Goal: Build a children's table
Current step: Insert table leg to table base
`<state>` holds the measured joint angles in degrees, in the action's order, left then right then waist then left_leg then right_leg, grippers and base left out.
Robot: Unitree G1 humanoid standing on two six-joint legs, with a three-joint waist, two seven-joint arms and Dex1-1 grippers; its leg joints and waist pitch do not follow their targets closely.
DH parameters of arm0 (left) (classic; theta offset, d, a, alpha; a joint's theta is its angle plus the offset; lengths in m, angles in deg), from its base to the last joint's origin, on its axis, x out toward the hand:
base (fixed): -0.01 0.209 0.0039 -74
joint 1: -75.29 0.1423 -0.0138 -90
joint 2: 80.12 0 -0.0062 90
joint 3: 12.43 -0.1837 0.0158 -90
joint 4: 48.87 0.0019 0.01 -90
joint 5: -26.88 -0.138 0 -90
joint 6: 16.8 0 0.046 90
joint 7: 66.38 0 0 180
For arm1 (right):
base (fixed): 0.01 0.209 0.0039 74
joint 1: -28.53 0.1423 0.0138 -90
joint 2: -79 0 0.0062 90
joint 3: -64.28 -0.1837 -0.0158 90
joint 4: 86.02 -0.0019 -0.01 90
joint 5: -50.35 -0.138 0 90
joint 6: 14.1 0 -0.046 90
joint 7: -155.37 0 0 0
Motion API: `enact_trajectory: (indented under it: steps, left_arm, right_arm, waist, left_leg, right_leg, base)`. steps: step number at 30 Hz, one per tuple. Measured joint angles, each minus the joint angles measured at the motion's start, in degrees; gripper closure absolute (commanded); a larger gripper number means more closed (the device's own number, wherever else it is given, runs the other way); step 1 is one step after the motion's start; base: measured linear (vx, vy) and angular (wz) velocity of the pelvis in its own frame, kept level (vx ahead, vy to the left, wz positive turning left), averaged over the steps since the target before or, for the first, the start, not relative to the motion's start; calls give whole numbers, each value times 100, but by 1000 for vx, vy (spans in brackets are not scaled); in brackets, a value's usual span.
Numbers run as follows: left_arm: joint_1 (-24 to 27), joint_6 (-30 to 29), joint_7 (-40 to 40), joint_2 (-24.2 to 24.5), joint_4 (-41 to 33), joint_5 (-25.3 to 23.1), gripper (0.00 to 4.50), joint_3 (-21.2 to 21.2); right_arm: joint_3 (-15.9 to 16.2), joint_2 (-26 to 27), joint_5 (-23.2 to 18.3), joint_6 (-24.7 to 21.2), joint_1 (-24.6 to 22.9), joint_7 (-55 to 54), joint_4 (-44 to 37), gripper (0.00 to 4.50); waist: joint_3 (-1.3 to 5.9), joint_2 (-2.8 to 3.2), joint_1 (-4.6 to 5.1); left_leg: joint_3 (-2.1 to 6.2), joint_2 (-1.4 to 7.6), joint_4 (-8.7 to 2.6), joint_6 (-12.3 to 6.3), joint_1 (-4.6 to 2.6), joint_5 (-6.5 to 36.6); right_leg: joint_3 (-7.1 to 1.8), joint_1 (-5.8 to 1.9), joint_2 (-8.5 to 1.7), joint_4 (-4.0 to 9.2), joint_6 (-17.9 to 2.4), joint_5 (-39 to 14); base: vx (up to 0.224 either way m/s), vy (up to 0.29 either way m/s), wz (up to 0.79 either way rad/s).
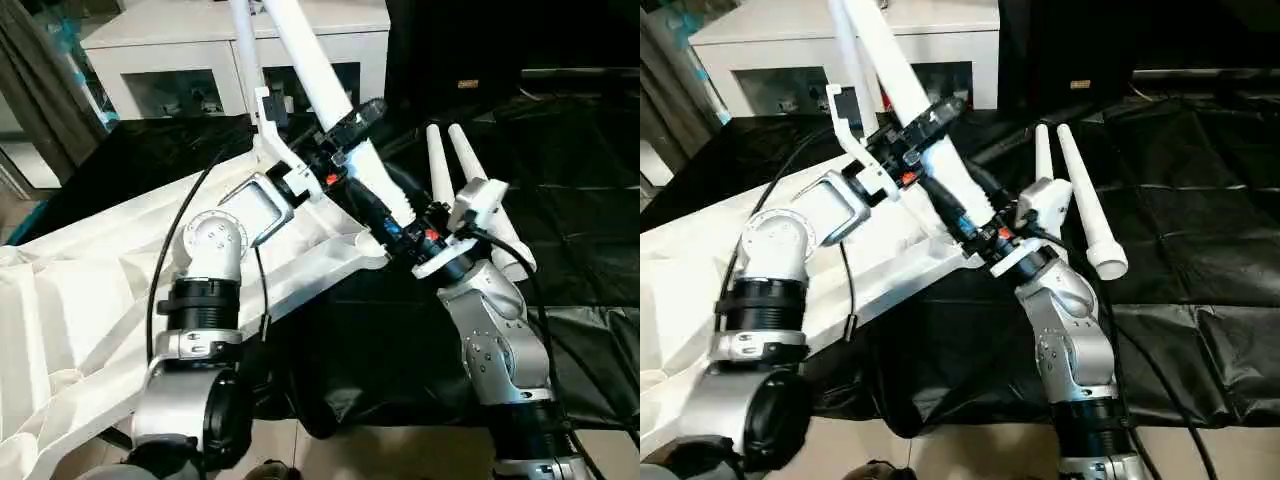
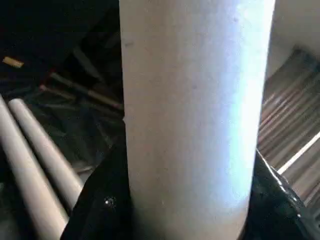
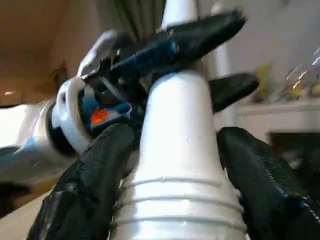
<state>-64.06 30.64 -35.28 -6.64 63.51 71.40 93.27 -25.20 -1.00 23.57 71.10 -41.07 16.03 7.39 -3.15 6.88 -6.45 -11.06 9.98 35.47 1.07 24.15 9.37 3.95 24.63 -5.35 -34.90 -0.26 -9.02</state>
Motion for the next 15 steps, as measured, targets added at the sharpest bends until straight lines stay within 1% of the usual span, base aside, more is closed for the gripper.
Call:
enact_trajectory:
  steps: [1,2,3,4,7,9,12,13,15]
  left_arm:
    - [0,87,68,100,-28,-144,250,-75]
    - [0,141,109,187,-44,-233,250,-135]
    - [0,200,127,243,-79,-317,250,-166]
    - [0,274,173,312,-135,-396,251,-239]
    - [-3,327,358,440,-239,-478,251,-423]
    - [-7,334,451,459,-285,-511,251,-535]
    - [-7,329,592,529,-385,-553,251,-621]
    - [-7,327,642,592,-408,-567,251,-668]
    - [-7,326,721,625,-414,-593,251,-713]
  right_arm:
    - [-2,-86,-196,-352,-10,109,-77,106]
    - [-9,-180,-331,-600,-9,173,-127,100]
    - [-23,-287,-436,-785,-7,210,-163,88]
    - [-43,-468,-519,-1085,26,240,-194,67]
    - [-123,-879,-734,-1773,323,339,-193,64]
    - [-151,-1172,-840,-2123,528,468,-213,64]
    - [-312,-1498,-1197,-2784,780,590,-204,64]
    - [-444,-1564,-1391,-3047,921,599,-157,64]
    - [-624,-1648,-1652,-3322,1130,605,-67,64]
  waist:
    - [-2,6,1]
    - [-3,7,-2]
    - [-3,8,-2]
    - [-3,8,-3]
    - [-4,7,-4]
    - [-4,6,-8]
    - [-9,-3,-23]
    - [-8,-1,-23]
    - [-7,0,-19]
  left_leg:
    - [2,1,0,0,0,0]
    - [3,1,-1,0,0,0]
    - [4,1,-1,0,-1,0]
    - [4,1,-1,0,0,0]
    - [3,1,-1,0,-3,0]
    - [3,1,0,0,-5,-1]
    - [3,1,0,-1,-4,-1]
    - [3,1,0,-1,-4,-1]
    - [2,1,0,-1,-4,-1]
  right_leg:
    - [1,0,0,0,1,0]
    - [2,0,0,-1,1,0]
    - [2,-1,0,-2,2,0]
    - [2,-1,0,-2,2,1]
    - [1,-3,0,-3,3,1]
    - [1,-5,0,-4,3,1]
    - [2,-6,0,-6,5,-1]
    - [2,-5,0,-6,5,-1]
    - [2,-5,0,-4,5,-1]
  base:
    - [0,0,0]
    - [0,0,0]
    - [0,0,0]
    - [0,0,0]
    - [0,0,0]
    - [0,0,0]
    - [0,0,0]
    - [0,0,0]
    - [0,0,0]
